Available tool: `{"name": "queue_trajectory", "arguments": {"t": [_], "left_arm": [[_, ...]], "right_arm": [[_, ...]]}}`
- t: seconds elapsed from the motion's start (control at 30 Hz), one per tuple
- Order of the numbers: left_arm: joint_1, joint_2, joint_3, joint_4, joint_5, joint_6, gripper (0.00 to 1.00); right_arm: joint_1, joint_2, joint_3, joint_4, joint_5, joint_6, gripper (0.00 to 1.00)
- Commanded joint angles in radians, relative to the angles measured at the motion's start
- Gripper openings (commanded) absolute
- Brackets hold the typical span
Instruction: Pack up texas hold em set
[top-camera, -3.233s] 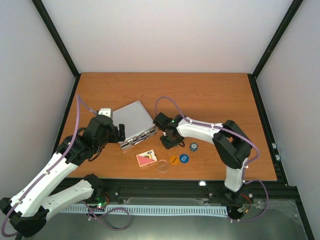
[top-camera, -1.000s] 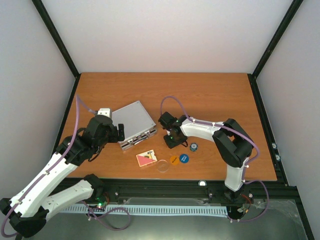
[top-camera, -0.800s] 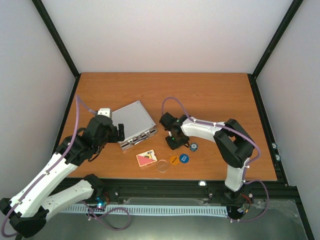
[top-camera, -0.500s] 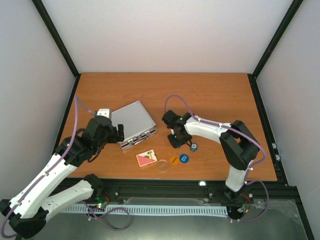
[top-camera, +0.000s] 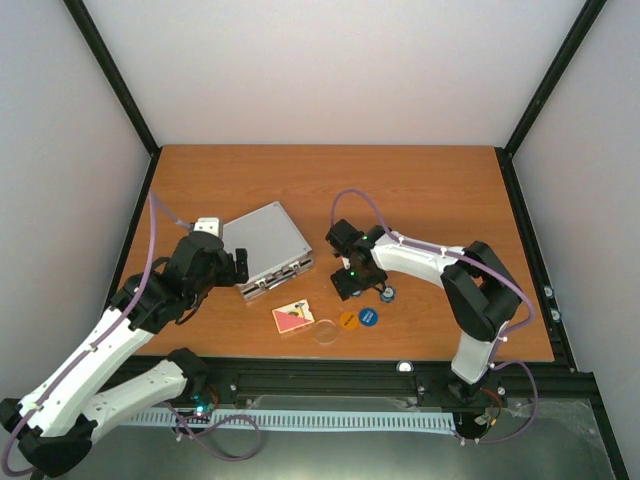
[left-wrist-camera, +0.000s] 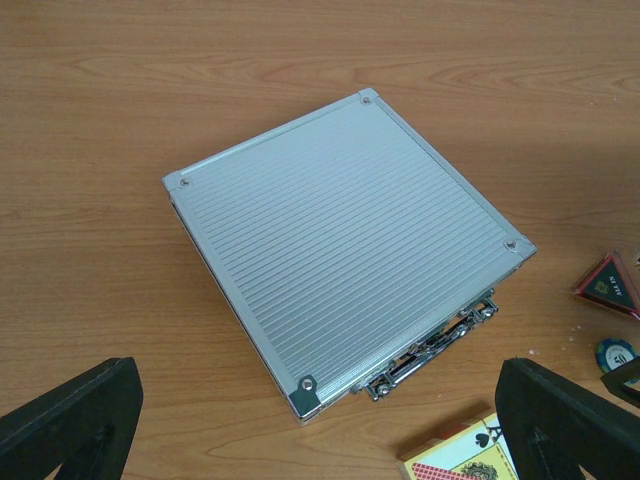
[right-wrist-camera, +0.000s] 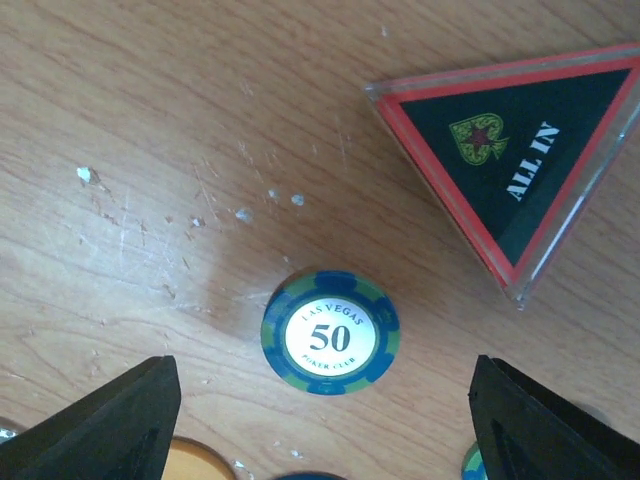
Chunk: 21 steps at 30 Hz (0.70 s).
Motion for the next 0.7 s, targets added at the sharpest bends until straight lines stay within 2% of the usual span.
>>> {"name": "queue_trajectory", "arguments": {"t": [0.0,0.33,0.43,0.67], "left_arm": [[0.0,-0.005,0.003,-0.008,-0.011,-0.017,1.0],[0.0,-0.011,-0.004,-0.024,-0.029,-0.017,1.0],[0.0,-0.01,-0.005,-0.023,-0.03,-0.017,1.0],[0.0,-0.014,-0.005,-0.028,-0.041,-0.02,1.0]], "right_arm": [[-0.003,0.013,-0.023,0.034,-0.032,-0.012,0.81],[-0.011,0.07,-0.065,0.096,-0.039,-0.013,0.81],[-0.015,0.08,-0.077,0.11,-0.039,-0.012,0.76],[-0.016,0.07,-0.096,0.096,-0.031,-0.014,0.56]]}}
